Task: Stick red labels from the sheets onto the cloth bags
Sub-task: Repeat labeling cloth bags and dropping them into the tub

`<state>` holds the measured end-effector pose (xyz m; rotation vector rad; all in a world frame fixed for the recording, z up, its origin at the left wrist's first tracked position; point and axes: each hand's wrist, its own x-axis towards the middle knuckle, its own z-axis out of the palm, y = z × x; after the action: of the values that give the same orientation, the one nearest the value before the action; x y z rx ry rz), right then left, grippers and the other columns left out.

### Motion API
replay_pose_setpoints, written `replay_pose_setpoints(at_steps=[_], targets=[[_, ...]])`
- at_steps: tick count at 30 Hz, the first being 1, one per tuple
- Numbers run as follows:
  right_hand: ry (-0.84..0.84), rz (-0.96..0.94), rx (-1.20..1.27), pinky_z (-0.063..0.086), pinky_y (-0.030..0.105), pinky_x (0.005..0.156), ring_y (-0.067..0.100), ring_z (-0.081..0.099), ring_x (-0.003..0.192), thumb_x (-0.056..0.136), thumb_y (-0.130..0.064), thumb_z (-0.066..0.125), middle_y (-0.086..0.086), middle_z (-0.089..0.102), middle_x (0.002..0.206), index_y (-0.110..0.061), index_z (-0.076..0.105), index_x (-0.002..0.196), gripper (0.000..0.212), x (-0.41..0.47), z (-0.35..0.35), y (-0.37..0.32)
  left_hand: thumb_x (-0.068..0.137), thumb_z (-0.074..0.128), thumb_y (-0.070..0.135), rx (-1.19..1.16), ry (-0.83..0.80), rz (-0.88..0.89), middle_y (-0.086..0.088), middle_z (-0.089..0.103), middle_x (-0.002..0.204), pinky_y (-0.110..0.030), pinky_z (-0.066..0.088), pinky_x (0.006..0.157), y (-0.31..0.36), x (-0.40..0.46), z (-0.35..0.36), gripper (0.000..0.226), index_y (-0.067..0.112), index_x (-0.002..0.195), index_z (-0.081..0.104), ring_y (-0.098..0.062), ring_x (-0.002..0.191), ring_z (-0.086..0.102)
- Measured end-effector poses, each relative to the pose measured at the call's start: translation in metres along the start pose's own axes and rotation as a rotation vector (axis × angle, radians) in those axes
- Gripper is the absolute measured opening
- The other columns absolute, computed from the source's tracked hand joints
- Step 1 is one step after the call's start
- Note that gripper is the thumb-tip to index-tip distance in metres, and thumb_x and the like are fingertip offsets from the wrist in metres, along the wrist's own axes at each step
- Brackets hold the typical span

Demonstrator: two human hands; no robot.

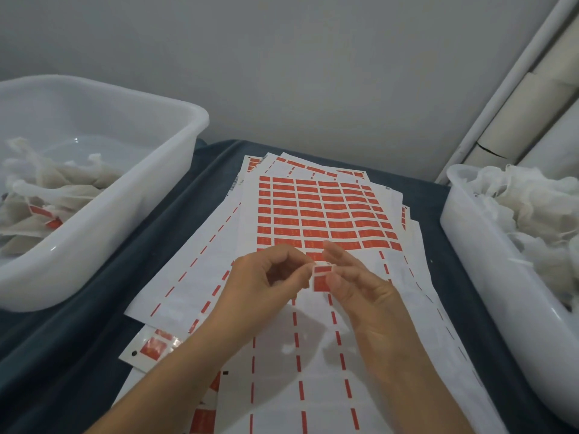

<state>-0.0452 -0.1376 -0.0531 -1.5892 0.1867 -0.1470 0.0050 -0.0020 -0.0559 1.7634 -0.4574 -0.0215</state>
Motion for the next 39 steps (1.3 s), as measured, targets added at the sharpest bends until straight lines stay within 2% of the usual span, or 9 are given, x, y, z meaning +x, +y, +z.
replay_pose_setpoints(at_steps=[5, 9, 14, 23, 28, 32, 34, 37, 39], targets=[[0.068, -0.002, -0.009, 0.048, 0.005, 0.058, -0.006, 0.064, 0.090, 0.067, -0.044, 0.062, -0.023, 0.071, 0.090, -0.035, 0.072, 0.081, 0.020, -0.001, -0.003, 0.004, 0.084, 0.063, 0.019, 0.020, -0.052, 0.012, 0.028, 0.061, 0.066, -0.002, 0.043, 0.058, 0.002, -0.002, 0.001, 0.021, 0.035, 0.070, 0.059, 0.006, 0.069, 0.059], [0.095, -0.029, -0.009, 0.049, 0.004, 0.063, -0.002, 0.065, 0.088, 0.064, -0.042, 0.062, -0.020, 0.072, 0.084, -0.031, 0.071, 0.079, 0.020, 0.001, -0.002, 0.005, 0.084, 0.063, 0.021, 0.009, -0.064, -0.006, 0.028, 0.061, 0.066, -0.002, 0.043, 0.058, 0.004, -0.002, 0.000, 0.019, 0.035, 0.071, 0.060, 0.006, 0.068, 0.060], [0.119, -0.098, -0.043, 0.043, -0.001, 0.062, -0.008, 0.063, 0.084, 0.063, -0.039, 0.062, -0.026, 0.069, 0.077, -0.032, 0.068, 0.076, 0.016, 0.002, -0.002, 0.005, 0.085, 0.062, 0.019, -0.046, -0.076, -0.063, 0.022, 0.063, 0.063, -0.003, 0.043, 0.054, 0.007, -0.002, 0.000, 0.018, 0.031, 0.071, 0.063, 0.004, 0.065, 0.060], [0.093, -0.229, -0.079, 0.044, 0.000, 0.063, -0.008, 0.064, 0.083, 0.066, -0.032, 0.062, -0.028, 0.068, 0.077, -0.030, 0.065, 0.080, 0.014, 0.001, -0.003, 0.004, 0.080, 0.066, 0.026, -0.100, -0.069, -0.134, 0.020, 0.064, 0.062, -0.004, 0.043, 0.053, 0.010, -0.002, 0.002, 0.010, 0.030, 0.070, 0.065, 0.003, 0.063, 0.060], [0.086, -0.285, -0.136, 0.045, 0.002, 0.067, -0.005, 0.064, 0.086, 0.067, -0.032, 0.063, -0.028, 0.068, 0.083, -0.030, 0.066, 0.080, 0.013, 0.001, -0.004, 0.005, 0.078, 0.067, 0.024, -0.137, -0.072, -0.200, 0.013, 0.064, 0.060, -0.006, 0.043, 0.052, 0.008, -0.001, 0.001, 0.008, 0.024, 0.070, 0.068, 0.001, 0.056, 0.057], [0.119, -0.333, -0.221, 0.046, 0.004, 0.073, -0.004, 0.063, 0.092, 0.069, -0.035, 0.063, -0.026, 0.067, 0.093, -0.036, 0.066, 0.083, 0.014, 0.000, -0.005, 0.006, 0.062, 0.064, 0.039, -0.227, -0.074, -0.244, 0.010, 0.064, 0.060, -0.006, 0.042, 0.051, 0.010, 0.000, 0.001, 0.019, 0.022, 0.069, 0.069, 0.000, 0.053, 0.056], [0.126, -0.328, -0.212, 0.046, 0.003, 0.074, -0.009, 0.060, 0.097, 0.071, -0.039, 0.061, -0.031, 0.065, 0.099, -0.041, 0.064, 0.091, 0.020, 0.001, -0.003, 0.005, 0.057, 0.064, 0.041, -0.269, -0.067, -0.271, 0.007, 0.065, 0.061, -0.008, 0.043, 0.051, 0.011, 0.001, 0.000, 0.023, 0.021, 0.067, 0.069, -0.001, 0.052, 0.055], [0.224, -0.255, -0.153, 0.043, -0.001, 0.062, -0.030, 0.047, 0.093, 0.075, -0.047, 0.056, -0.054, 0.050, 0.095, -0.048, 0.047, 0.118, 0.044, 0.007, -0.010, 0.001, 0.056, 0.067, 0.039, -0.348, -0.061, -0.345, 0.001, 0.069, 0.070, -0.010, 0.043, 0.051, 0.010, 0.002, -0.004, 0.026, 0.016, 0.066, 0.069, -0.004, 0.049, 0.054], [0.269, -0.234, -0.167, 0.044, -0.004, 0.062, -0.031, 0.046, 0.091, 0.075, -0.048, 0.054, -0.056, 0.048, 0.091, -0.043, 0.053, 0.117, 0.043, 0.009, -0.017, 0.000, 0.057, 0.068, 0.038, -0.402, -0.059, -0.373, -0.006, 0.069, 0.072, -0.010, 0.043, 0.050, 0.009, 0.002, -0.007, 0.024, 0.015, 0.065, 0.070, -0.006, 0.046, 0.051]])
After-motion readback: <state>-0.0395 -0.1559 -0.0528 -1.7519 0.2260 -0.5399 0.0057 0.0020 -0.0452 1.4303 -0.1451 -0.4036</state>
